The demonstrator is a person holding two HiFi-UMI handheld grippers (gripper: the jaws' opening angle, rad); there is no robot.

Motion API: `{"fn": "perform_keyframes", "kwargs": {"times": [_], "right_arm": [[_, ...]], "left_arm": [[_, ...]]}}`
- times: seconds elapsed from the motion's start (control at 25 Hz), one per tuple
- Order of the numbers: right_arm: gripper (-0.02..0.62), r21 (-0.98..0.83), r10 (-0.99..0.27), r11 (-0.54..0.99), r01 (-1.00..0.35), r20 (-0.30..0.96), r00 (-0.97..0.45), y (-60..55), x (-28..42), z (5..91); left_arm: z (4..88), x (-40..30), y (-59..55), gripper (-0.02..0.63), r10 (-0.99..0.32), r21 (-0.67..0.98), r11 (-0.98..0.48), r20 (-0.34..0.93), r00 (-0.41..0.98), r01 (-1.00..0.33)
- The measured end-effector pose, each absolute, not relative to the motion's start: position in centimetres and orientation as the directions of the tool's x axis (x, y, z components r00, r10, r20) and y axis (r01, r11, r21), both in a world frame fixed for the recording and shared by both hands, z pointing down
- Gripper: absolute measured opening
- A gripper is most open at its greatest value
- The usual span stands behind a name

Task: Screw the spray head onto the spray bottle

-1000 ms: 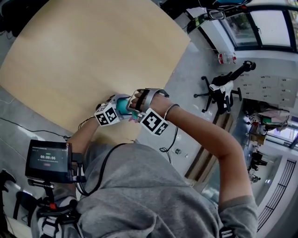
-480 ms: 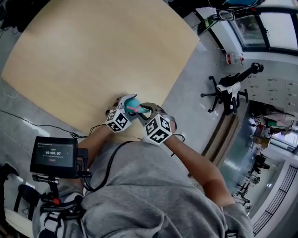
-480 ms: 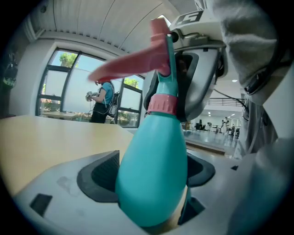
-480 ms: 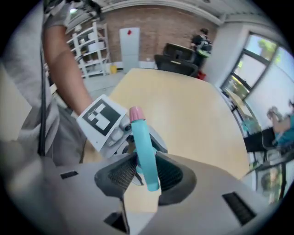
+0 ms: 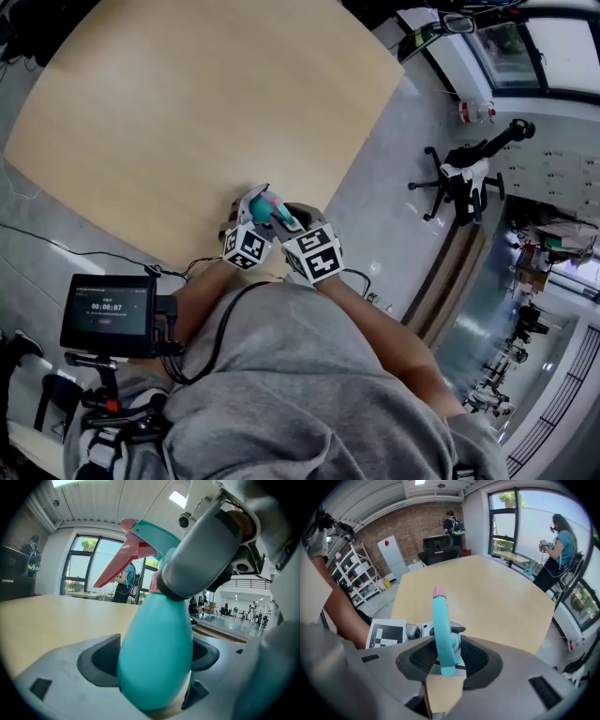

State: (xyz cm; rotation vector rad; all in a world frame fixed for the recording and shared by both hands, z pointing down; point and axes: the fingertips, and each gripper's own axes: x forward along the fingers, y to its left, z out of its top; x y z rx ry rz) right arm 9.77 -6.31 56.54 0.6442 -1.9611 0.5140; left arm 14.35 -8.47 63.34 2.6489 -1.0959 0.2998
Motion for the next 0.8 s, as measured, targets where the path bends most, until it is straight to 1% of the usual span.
{"fn": "perform_keyframes", "kwargs": {"times": [0.12, 0.16, 0.2, 0.24, 0.32, 0.4, 0.44, 0.48, 0.52, 0.56, 0.6, 0.64, 0.72, 0.8], "right_arm": [[0.149, -0.09, -0.133, 0.858, -0.506, 0.913, -0.387, -5.8, 9.5, 56.6], [0.175, -0.077, -0.115, 0.888, -0.453, 0.917, -0.381, -5.8, 9.6, 56.3], [0.214, -0.05, -0.112, 0.918, -0.395, 0.92, -0.376, -5.9, 9.8, 55.8], [0.233, -0.013, -0.116, 0.945, -0.326, 0.92, -0.374, -6.1, 10.0, 55.0], [0.252, 0.062, -0.111, 0.988, -0.14, 0.918, -0.38, -6.3, 10.3, 53.1], [0.252, 0.124, -0.069, 0.984, 0.13, 0.928, -0.365, -6.0, 10.5, 51.2], [0.252, 0.156, -0.054, 0.945, 0.288, 0.941, -0.333, -5.7, 10.8, 50.6], [0.252, 0.189, -0.06, 0.873, 0.449, 0.956, -0.288, -5.6, 11.2, 50.1], [0.252, 0.217, -0.084, 0.773, 0.596, 0.967, -0.242, -5.6, 11.5, 49.9], [0.252, 0.229, -0.112, 0.662, 0.714, 0.972, -0.207, -5.6, 11.6, 49.9], [0.252, 0.225, -0.129, 0.562, 0.796, 0.974, -0.185, -5.6, 11.5, 50.1], [0.252, 0.214, -0.131, 0.484, 0.849, 0.977, -0.171, -5.4, 11.3, 50.5], [0.252, 0.203, -0.128, 0.351, 0.914, 0.977, -0.168, -5.1, 10.6, 51.8], [0.252, 0.222, -0.148, 0.238, 0.946, 0.97, -0.191, -5.6, 9.6, 52.6]], "left_arm": [[63.4, 14.2, -8.5, 0.382, -0.632, 0.154, -0.713, 0.282, 0.722, -0.684], [63.4, 14.3, -8.5, 0.382, -0.615, 0.156, -0.729, 0.279, 0.738, -0.666], [63.4, 14.4, -8.5, 0.382, -0.592, 0.159, -0.749, 0.275, 0.757, -0.643], [63.4, 14.6, -8.5, 0.382, -0.564, 0.164, -0.771, 0.271, 0.78, -0.615], [63.4, 15.0, -8.4, 0.382, -0.494, 0.17, -0.822, 0.261, 0.829, -0.543], [63.4, 15.2, -8.2, 0.383, -0.417, 0.174, -0.868, 0.253, 0.873, -0.464], [63.4, 15.2, -8.1, 0.383, -0.38, 0.175, -0.887, 0.251, 0.89, -0.428], [63.5, 15.2, -7.9, 0.383, -0.345, 0.178, -0.902, 0.251, 0.904, -0.394], [63.6, 15.1, -7.7, 0.383, -0.313, 0.18, -0.914, 0.252, 0.916, -0.363], [63.7, 15.1, -7.6, 0.383, -0.283, 0.184, -0.925, 0.254, 0.925, -0.333], [63.8, 15.1, -7.4, 0.385, -0.254, 0.188, -0.933, 0.257, 0.933, -0.306], [63.9, 15.1, -7.3, 0.387, -0.227, 0.192, -0.94, 0.26, 0.938, -0.281], [63.9, 15.1, -7.2, 0.388, -0.187, 0.203, -0.948, 0.264, 0.946, -0.244], [63.5, 14.7, -7.6, 0.39, -0.169, 0.232, -0.945, 0.25, 0.953, -0.229]]}}
